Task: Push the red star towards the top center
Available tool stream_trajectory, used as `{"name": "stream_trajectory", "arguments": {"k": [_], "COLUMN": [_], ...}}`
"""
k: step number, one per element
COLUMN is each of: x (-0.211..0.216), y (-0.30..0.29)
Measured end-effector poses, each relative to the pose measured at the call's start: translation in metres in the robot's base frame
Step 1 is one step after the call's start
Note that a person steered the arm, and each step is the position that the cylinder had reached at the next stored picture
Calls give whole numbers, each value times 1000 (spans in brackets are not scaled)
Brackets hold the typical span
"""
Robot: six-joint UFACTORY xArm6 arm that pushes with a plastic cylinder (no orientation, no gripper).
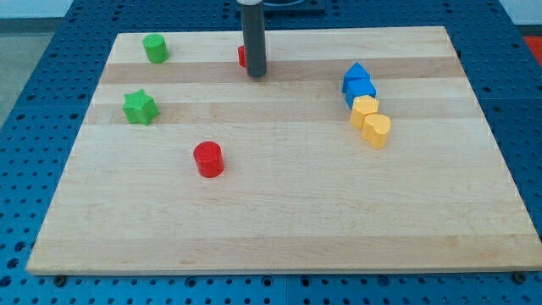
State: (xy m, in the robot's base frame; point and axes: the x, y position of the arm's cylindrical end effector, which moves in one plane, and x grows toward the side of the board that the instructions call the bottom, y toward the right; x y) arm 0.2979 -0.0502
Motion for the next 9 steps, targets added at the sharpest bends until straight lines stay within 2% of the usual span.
{"name": "stream_trajectory", "arguments": {"k": [2, 5, 7, 8, 9], "x": [2, -39, -41, -21, 18], "y": [-53, 4, 19, -15, -42]}}
